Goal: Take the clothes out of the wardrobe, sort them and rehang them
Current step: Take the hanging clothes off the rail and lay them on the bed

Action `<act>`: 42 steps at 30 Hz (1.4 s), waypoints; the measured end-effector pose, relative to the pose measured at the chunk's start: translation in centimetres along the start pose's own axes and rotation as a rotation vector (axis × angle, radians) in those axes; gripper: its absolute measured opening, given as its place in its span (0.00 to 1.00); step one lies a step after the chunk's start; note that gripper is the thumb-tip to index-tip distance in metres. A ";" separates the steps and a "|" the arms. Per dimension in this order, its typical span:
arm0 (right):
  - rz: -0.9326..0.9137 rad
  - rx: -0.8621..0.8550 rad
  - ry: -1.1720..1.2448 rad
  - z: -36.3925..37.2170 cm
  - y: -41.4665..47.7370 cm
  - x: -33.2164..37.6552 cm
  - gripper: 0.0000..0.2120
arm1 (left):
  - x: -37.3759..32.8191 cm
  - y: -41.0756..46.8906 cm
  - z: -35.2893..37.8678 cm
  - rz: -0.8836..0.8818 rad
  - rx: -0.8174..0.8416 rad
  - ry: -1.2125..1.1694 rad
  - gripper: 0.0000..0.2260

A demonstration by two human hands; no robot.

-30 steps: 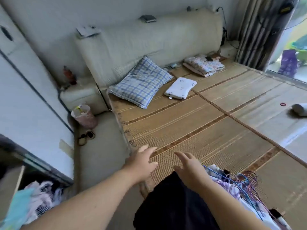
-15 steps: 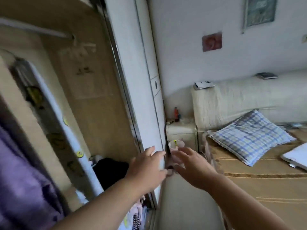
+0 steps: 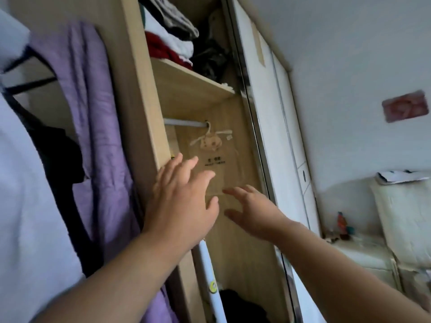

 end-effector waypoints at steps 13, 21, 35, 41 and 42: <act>-0.161 0.043 0.249 4.6 20.8 -2.6 0.31 | 1.5 8.8 -1.1 -0.346 -0.393 0.083 0.39; -0.250 0.064 0.251 7.1 27.2 -3.2 0.17 | 1.1 11.1 -1.1 -0.469 -0.538 0.195 0.41; -0.184 -0.047 0.387 6.2 30.8 -4.3 0.12 | 0.5 10.9 -1.1 -0.504 -0.589 0.364 0.40; -0.190 -0.115 0.383 3.8 30.4 -6.1 0.14 | 0.2 10.7 -1.2 -0.534 -0.578 0.327 0.40; -0.186 -0.130 0.378 3.4 30.0 -6.8 0.14 | 0.0 10.7 -1.2 -0.548 -0.578 0.319 0.40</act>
Point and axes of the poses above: each hand's wrist, its own y-axis towards the middle knuckle, its own z-axis out of the palm, x = y × z, the point moved 1 cm from there along y, towards the middle knuckle, and after that the axes turned 15 degrees about -z, right-handed, at the moved point
